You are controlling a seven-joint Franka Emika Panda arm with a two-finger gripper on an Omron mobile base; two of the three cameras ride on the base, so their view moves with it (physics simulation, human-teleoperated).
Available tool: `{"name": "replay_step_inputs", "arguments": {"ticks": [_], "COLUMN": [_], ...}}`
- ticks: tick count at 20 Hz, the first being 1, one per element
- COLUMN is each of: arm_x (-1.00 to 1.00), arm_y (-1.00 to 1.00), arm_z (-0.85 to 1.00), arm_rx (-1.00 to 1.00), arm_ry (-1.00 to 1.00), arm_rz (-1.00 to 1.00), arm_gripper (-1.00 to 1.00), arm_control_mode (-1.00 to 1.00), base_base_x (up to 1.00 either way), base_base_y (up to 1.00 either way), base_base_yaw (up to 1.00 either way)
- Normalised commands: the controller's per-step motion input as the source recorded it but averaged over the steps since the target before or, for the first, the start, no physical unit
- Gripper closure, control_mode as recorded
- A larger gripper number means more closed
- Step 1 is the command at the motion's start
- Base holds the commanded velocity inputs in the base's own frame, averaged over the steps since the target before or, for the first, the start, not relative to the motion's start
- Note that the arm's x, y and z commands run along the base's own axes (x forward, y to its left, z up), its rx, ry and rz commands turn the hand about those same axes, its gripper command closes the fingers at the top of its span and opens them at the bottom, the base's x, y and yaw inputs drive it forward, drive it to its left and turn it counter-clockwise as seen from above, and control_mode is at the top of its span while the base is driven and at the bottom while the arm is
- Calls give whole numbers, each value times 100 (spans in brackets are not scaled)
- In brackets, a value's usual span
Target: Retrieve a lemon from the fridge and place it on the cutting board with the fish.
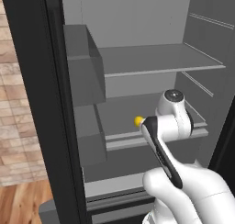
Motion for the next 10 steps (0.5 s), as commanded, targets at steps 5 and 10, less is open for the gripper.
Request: {"name": "replay_step_inputs", "arguments": {"ticks": [5, 10], "arm_x": [0, 1], "arm_y": [0, 7], "arm_z": [14, 0], "arm_rx": [2, 0], "arm_ry": [-6, -13], "arm_rz": [0, 0], "arm_gripper": [-100, -100], "arm_control_mode": [-100, -100], "base_base_x": [0, 0], "base_base_y": [0, 0], "base_base_yaw": [0, 0]}}
